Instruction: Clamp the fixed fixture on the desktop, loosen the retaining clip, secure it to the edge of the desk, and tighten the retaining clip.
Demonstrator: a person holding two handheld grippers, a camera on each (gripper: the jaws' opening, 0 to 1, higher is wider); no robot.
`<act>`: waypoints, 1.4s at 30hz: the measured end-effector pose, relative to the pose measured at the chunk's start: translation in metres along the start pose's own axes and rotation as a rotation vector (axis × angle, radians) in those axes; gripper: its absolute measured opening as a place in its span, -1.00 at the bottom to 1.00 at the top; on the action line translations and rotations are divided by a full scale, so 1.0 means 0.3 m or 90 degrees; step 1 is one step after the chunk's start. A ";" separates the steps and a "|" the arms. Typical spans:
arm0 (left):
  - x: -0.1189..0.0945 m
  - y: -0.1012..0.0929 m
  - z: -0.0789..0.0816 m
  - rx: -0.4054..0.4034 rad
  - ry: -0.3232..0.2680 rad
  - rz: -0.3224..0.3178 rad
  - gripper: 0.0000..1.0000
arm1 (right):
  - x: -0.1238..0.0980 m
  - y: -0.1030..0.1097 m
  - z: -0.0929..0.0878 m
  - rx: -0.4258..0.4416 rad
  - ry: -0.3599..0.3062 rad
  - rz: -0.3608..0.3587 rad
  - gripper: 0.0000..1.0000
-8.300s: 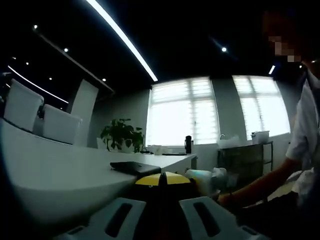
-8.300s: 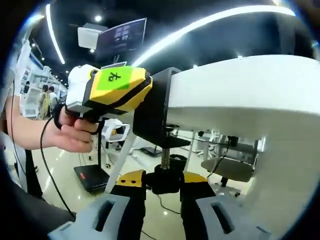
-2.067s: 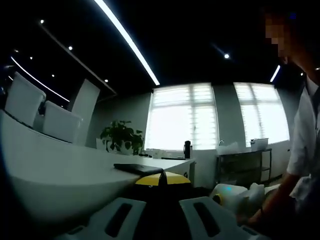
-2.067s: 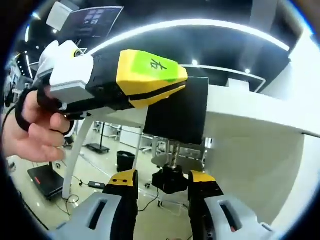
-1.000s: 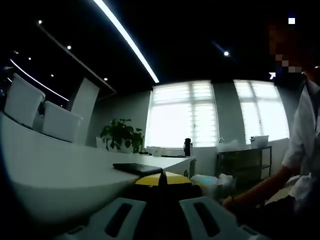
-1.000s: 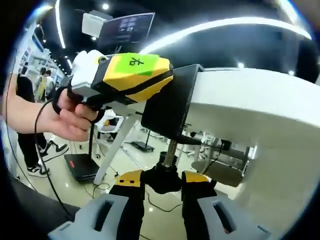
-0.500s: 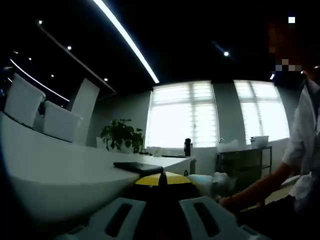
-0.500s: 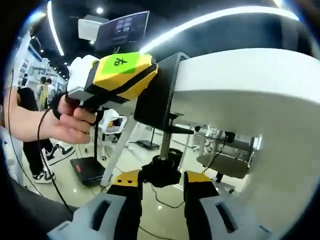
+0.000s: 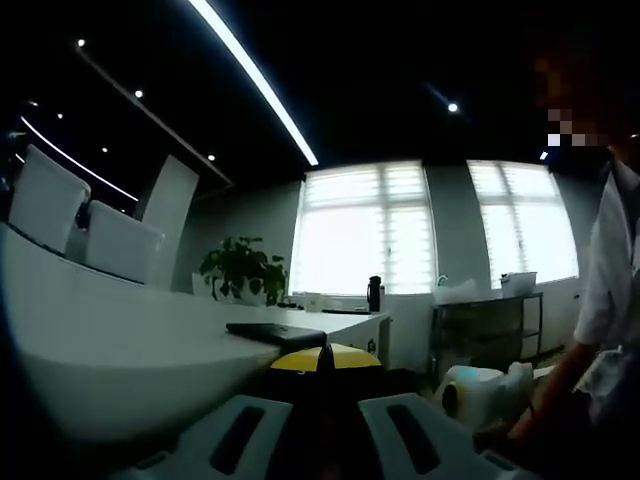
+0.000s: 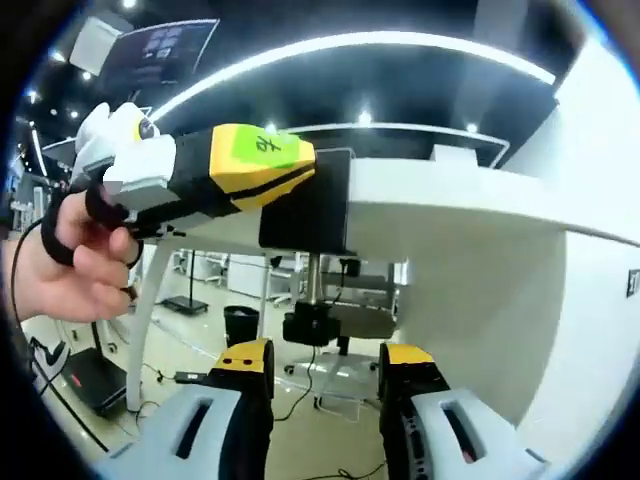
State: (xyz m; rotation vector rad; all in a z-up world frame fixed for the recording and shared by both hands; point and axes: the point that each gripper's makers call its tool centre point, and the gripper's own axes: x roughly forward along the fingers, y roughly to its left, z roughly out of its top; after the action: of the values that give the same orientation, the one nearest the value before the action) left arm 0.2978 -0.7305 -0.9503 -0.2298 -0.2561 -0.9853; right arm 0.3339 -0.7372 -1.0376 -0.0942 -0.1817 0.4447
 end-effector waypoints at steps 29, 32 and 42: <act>0.000 0.002 -0.001 -0.008 -0.008 -0.001 -0.97 | 0.060 0.097 0.002 -0.070 -0.016 0.338 -0.48; 0.001 0.001 -0.004 -0.009 -0.009 -0.001 -0.97 | 0.079 0.103 -0.007 -0.127 -0.007 0.403 -0.48; -0.001 0.001 -0.008 -0.003 -0.002 0.001 -0.97 | 0.068 0.097 -0.007 -0.058 -0.017 0.389 -0.46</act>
State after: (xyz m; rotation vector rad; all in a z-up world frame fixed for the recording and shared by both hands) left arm 0.2981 -0.7308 -0.9528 -0.2358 -0.2570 -0.9844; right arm 0.3402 -0.7022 -1.0405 -0.2354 -0.1989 1.0478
